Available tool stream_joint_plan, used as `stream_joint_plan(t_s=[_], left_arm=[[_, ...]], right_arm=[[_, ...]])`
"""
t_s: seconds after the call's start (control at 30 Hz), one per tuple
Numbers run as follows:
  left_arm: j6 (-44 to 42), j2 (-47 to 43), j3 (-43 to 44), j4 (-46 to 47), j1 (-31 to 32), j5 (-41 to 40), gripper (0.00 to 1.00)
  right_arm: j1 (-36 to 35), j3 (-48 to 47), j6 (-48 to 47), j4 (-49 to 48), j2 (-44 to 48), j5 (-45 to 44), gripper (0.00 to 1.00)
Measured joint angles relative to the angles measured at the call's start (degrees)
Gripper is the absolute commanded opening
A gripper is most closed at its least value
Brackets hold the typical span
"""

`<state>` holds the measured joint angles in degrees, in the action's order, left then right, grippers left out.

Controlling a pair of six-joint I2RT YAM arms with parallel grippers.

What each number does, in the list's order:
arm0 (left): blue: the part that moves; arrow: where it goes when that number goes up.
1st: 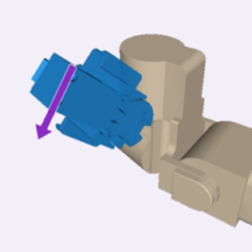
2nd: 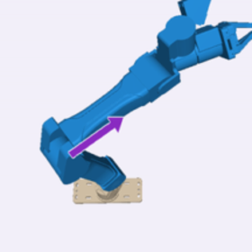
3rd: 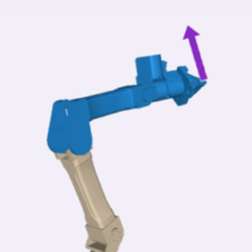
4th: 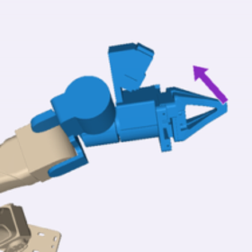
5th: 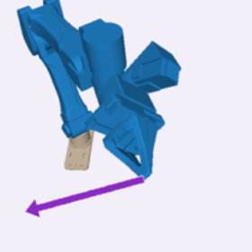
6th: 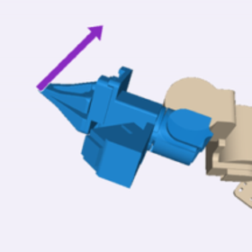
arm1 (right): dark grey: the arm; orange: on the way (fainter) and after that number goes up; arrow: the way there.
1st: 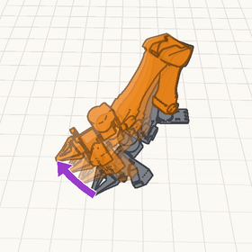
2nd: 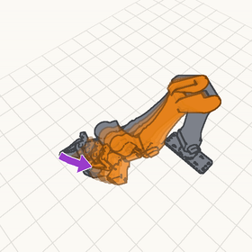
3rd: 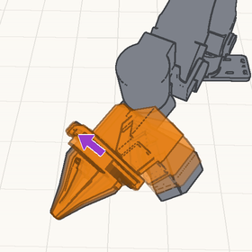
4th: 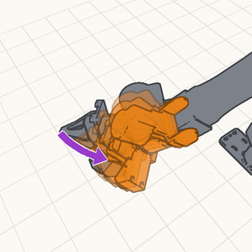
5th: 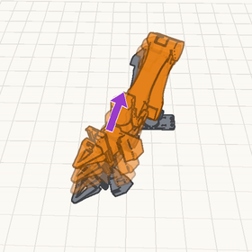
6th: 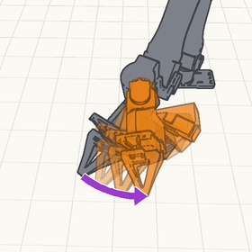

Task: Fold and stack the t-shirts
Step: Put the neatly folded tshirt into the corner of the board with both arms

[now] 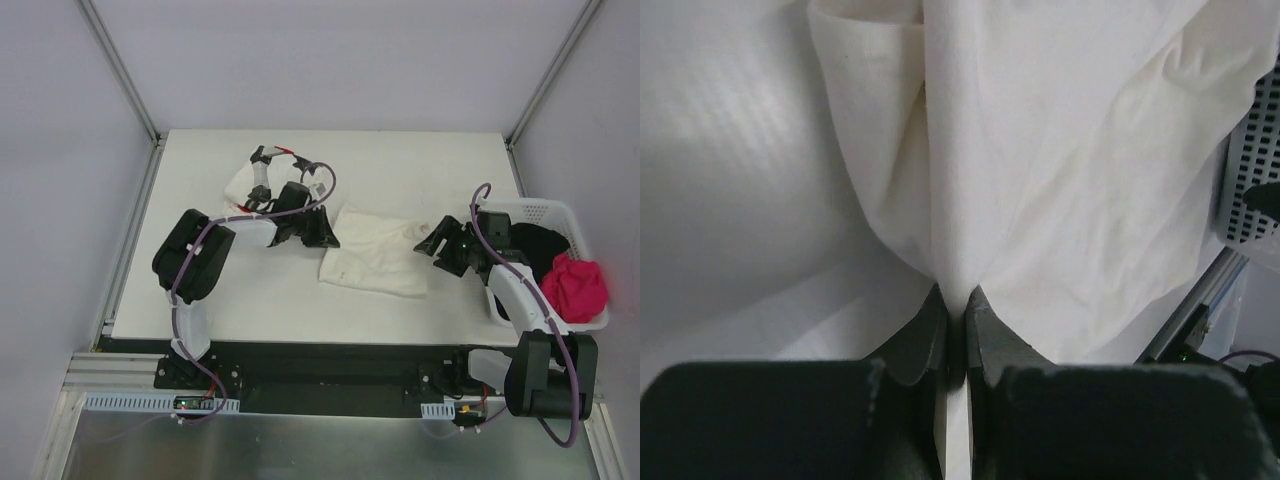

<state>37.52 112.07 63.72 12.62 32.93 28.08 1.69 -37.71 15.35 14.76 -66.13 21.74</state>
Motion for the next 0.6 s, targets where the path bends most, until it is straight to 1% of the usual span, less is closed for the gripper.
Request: stream_joint_plan(t_s=[0.2,0.43,0.6], left_arm=[[-0.39,-6.38,-3.74,-0.04,-5.14,-2.49,0.0],[-0.76,-8.28,-6.21,0.02,-5.51,-3.15,0.0],[-0.76,-8.26,-6.38,0.11,-5.53,-3.08,0.0]], right_arm=[[0.0,0.0,-0.04,0.0,-0.2,0.0,0.75],[-0.02,0.0,0.07,-0.26,-1.92,0.02,0.75],[-0.92,0.0,0.48,-2.23,-6.19,-0.46,0.75]])
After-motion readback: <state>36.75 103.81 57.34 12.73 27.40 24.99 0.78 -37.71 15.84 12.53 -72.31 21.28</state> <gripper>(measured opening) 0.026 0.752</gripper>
